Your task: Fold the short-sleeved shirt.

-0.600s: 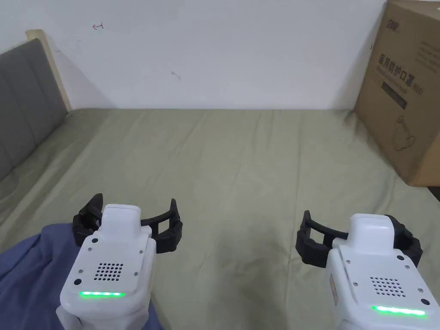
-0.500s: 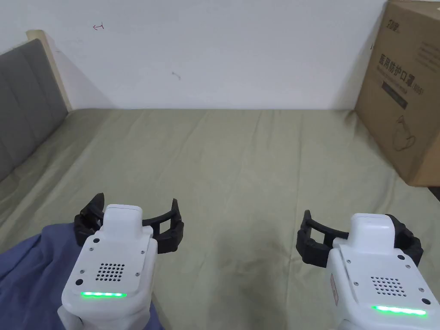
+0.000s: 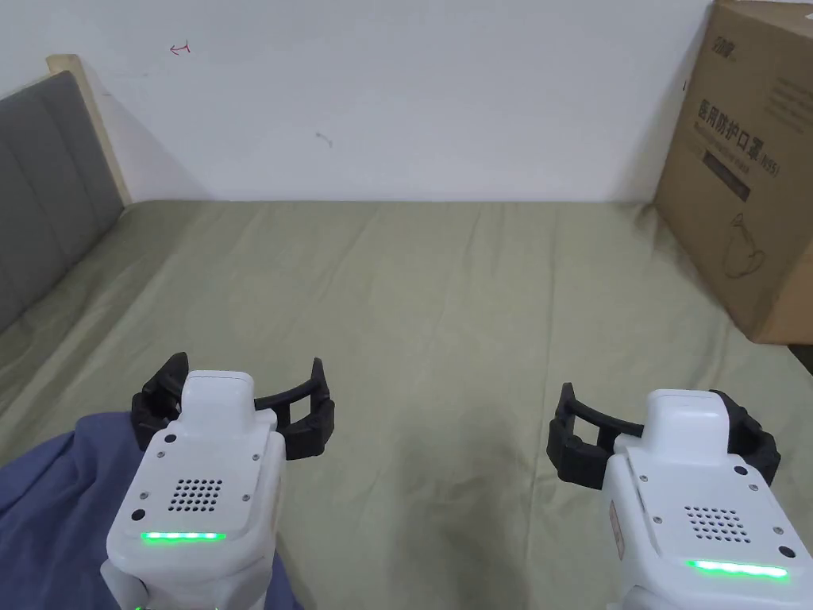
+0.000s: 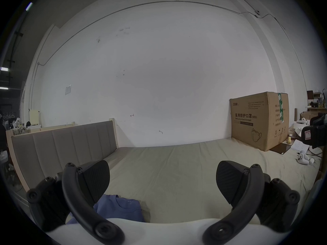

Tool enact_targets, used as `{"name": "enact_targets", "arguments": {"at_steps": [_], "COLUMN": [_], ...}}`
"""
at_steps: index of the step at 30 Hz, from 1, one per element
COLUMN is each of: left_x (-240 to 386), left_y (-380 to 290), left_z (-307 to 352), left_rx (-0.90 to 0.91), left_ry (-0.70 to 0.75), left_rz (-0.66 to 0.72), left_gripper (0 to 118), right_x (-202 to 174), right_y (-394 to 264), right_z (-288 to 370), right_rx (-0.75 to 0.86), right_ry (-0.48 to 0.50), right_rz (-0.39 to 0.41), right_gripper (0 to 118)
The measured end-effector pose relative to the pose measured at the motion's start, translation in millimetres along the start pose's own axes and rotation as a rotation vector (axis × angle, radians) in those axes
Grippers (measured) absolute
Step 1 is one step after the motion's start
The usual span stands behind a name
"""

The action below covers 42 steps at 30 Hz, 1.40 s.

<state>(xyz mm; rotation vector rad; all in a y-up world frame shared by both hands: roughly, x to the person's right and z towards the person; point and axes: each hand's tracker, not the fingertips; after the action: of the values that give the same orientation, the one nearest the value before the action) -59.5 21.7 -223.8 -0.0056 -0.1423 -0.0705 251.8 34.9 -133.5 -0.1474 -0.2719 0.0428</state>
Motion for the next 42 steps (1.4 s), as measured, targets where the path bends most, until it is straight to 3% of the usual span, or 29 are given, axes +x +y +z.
{"name": "enact_targets", "arguments": {"at_steps": [5,7,8,11,12,20,26,42], "left_x": [0,1,2,3,5,12,-12,-171], "left_y": [1,2,3,7,7,9,10,6], "left_z": [0,2,4,-1,-2,0,9,103], "left_rx": [0.003,0.007,0.010,-0.050,-0.038,-0.024,-0.028,-0.081], "left_ry": [0.002,-0.002,-0.006,-0.059,-0.043,-0.071,-0.004,0.420], "left_rz": [0.016,0.023,0.031,0.078,0.075,0.049,0.048,0.001], "left_gripper": [113,77,49,16,0,0,0,0], "right_x": [1,1,0,-1,-2,0,-18,-177], "right_y": [2,4,4,6,6,10,13,24], "right_z": [1,2,3,4,4,5,-5,-13], "right_rx": [0.006,0.008,0.012,0.019,0.021,0.032,0.030,0.049], "right_ry": [-0.004,-0.006,-0.006,-0.027,-0.038,-0.014,0.076,0.522], "right_rz": [0.002,0.011,0.014,0.041,0.049,0.041,0.036,0.041], "right_gripper": [111,81,50,21,0,0,0,0]}}
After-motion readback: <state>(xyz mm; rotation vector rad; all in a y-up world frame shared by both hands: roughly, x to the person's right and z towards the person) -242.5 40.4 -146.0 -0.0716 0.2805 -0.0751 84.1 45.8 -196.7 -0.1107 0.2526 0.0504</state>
